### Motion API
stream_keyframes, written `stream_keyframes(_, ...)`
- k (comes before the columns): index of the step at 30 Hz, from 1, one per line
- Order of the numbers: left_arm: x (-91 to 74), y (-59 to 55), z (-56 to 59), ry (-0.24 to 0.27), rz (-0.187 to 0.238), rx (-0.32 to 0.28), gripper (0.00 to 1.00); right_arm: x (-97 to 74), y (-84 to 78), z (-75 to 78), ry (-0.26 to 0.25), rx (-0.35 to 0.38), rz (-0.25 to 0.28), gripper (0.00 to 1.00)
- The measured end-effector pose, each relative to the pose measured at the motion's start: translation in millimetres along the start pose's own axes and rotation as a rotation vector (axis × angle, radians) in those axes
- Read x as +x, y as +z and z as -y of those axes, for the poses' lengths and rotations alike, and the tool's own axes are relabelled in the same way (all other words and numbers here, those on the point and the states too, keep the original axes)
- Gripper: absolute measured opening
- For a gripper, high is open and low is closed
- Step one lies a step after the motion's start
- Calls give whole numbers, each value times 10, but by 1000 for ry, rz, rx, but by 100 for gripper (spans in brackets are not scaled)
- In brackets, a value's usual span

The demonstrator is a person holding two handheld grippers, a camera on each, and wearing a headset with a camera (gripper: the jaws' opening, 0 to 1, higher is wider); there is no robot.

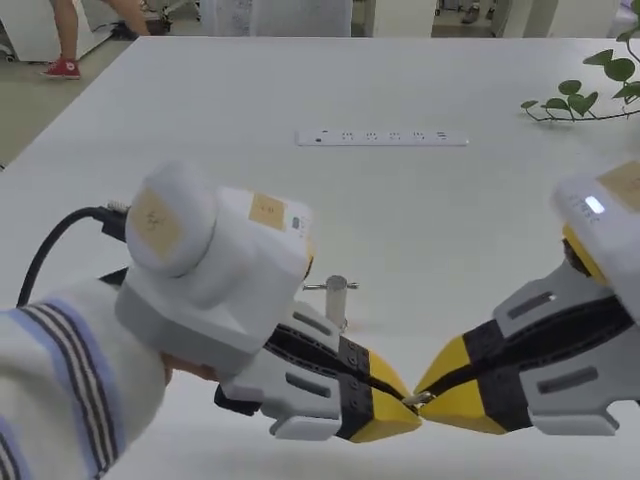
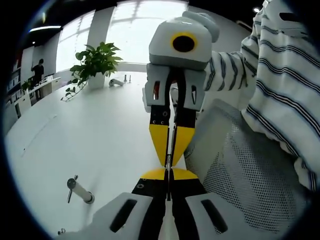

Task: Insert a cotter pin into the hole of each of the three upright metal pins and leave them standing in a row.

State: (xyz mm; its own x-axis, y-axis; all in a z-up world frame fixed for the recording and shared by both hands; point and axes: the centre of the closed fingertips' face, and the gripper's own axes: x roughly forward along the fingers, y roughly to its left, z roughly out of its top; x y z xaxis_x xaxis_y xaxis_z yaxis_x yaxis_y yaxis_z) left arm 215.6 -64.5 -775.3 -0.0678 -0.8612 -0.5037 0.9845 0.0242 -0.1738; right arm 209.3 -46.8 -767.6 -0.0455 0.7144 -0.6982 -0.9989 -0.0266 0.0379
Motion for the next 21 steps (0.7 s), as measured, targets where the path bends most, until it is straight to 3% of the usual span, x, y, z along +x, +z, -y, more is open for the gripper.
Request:
stream_keyframes(7,38,-35,17,-12,-22,0,0,21,-46,-27,23,8,-40,4)
stream_keyframes(15,-21,-4,6,-4,4,22,0,-2,6,-5,-2,7,16,3)
stream_keyframes(21,-44,-88,-41,17,-21,25,5,10,-4,11,-19,30,45,3)
